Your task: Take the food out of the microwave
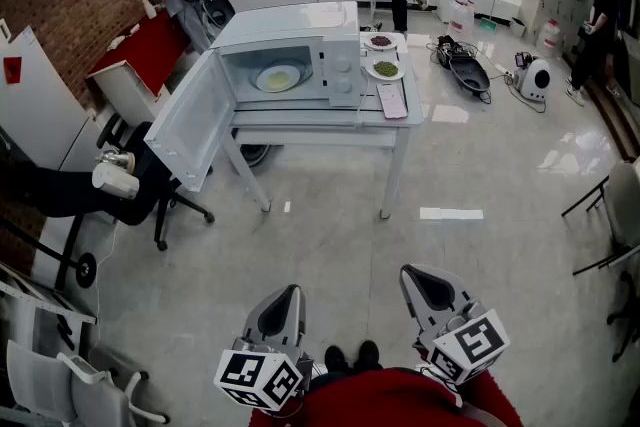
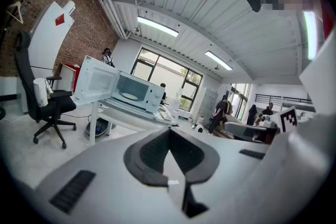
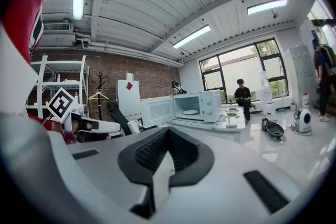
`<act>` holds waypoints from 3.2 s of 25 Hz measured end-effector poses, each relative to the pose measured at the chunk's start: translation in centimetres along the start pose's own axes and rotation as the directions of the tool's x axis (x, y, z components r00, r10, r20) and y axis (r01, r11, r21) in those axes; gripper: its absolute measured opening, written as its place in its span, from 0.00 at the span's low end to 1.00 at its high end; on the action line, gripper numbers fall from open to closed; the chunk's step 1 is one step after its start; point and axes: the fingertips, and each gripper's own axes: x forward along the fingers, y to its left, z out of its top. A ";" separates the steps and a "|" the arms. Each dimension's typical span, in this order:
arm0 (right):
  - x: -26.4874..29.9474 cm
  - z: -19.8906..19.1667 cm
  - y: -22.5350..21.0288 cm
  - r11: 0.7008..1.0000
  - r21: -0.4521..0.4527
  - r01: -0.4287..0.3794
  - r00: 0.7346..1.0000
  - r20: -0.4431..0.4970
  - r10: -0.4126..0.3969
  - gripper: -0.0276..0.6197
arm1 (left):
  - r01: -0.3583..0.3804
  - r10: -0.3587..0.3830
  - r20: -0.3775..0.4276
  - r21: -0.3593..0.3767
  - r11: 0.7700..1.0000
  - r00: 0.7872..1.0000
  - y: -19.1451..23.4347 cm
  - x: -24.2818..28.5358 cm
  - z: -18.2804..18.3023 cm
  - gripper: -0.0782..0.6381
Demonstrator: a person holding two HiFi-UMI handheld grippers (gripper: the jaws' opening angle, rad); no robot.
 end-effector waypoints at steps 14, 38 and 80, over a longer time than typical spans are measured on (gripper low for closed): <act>-0.3 -0.1 -1.1 1.000 0.030 -0.006 1.000 0.012 0.006 0.06 | -0.018 0.018 -0.008 -0.017 1.000 1.000 0.0 0.9 -0.5 0.12; 2.8 1.2 -5.4 0.998 0.054 -0.022 0.999 0.034 0.020 0.06 | -0.077 0.077 0.063 0.006 0.997 0.995 2.3 6.9 4.3 0.12; 37.5 4.9 -11.8 0.999 0.038 -0.019 0.996 -0.091 0.023 0.06 | -0.014 -0.022 -0.073 -0.456 0.890 0.997 27.9 39.9 10.8 0.14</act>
